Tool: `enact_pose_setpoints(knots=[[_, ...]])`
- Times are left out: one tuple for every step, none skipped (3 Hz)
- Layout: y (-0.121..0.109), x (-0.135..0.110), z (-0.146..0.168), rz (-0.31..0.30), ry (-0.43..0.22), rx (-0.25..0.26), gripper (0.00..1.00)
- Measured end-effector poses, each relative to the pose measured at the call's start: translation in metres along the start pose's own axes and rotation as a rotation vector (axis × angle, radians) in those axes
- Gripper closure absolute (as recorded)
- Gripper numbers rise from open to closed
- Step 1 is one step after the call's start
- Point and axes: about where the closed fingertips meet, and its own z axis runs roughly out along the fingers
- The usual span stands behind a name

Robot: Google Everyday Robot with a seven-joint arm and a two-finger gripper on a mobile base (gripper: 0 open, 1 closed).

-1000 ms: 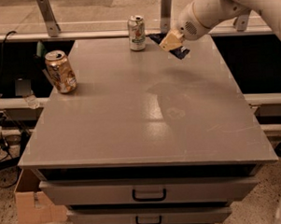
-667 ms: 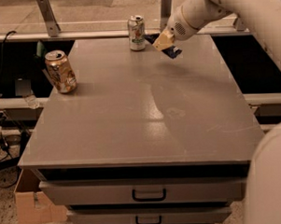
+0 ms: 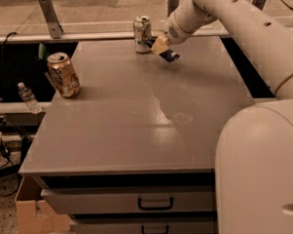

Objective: Move rxbar blueberry near 7up can

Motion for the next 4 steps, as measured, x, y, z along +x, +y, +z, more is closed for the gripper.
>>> enact_pose_setpoints(knots=[[-0.011, -0.002, 0.015, 0.027, 0.018, 0.002, 0.58], [-0.017, -0.002, 0.023, 0.038, 0.03, 0.003, 0.36], [-0.022, -0.003, 0.027, 0.042, 0.036, 0.003, 0.12], [-0.026, -0.009, 0.028, 0.04, 0.026, 0.005, 0.0]])
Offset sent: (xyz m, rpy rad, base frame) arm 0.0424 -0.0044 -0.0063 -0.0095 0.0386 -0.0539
